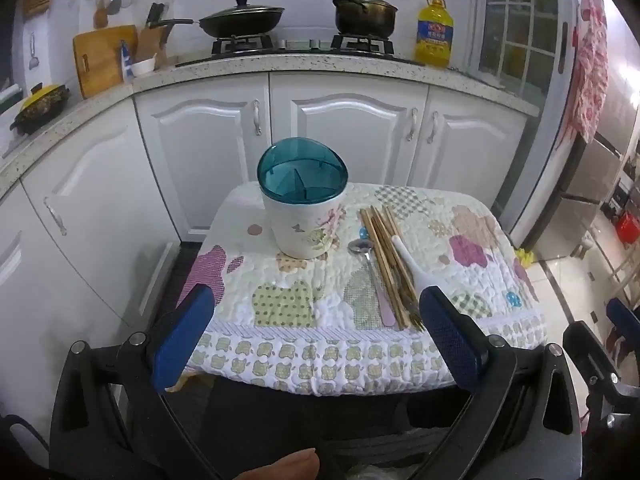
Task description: Organize utensils
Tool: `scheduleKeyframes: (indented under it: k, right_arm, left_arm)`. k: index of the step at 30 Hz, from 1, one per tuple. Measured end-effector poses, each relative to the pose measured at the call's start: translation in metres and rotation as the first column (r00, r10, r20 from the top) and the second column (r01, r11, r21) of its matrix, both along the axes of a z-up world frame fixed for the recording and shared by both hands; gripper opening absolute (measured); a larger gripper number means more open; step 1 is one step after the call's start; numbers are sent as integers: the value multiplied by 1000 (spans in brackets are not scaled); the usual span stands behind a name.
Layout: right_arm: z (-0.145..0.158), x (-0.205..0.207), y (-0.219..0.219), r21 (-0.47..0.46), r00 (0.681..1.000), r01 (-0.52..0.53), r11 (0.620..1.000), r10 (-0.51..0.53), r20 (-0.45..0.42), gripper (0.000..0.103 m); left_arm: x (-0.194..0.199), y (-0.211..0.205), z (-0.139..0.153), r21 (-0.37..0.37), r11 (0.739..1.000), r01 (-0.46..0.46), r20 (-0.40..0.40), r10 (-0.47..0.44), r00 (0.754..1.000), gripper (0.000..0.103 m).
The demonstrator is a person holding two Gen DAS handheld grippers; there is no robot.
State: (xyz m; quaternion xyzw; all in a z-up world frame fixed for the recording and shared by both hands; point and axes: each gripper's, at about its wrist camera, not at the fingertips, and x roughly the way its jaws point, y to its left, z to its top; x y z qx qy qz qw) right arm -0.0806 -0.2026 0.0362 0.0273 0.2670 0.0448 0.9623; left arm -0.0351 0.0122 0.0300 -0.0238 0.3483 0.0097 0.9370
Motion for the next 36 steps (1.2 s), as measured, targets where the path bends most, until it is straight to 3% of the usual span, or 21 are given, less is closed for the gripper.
scheduleKeyframes:
  k: [36]
  right_arm:
    - [-7,-10,14,-11,999,-35,999,35,-4,103]
  left_arm:
    - [-5,-8,-1,-4,999,41,2,-41,999,103]
